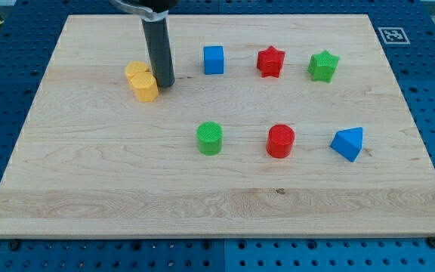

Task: Move your arm towards the red star

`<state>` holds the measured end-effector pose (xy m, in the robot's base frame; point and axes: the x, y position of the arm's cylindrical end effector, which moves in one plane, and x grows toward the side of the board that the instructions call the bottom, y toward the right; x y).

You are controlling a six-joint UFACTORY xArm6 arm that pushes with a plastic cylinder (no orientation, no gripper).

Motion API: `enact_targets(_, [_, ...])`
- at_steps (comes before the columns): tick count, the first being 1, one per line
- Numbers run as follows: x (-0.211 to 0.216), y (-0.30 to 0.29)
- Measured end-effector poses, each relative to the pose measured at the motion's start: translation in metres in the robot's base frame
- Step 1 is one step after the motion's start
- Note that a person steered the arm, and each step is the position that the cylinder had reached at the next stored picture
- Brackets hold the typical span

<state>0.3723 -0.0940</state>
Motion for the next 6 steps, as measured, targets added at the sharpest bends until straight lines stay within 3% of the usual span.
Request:
enact_targets(2, [-0.029, 0.000])
enact_targets(4, [-0.099, 0.011])
enact_targets(6, [-0.140, 0.134])
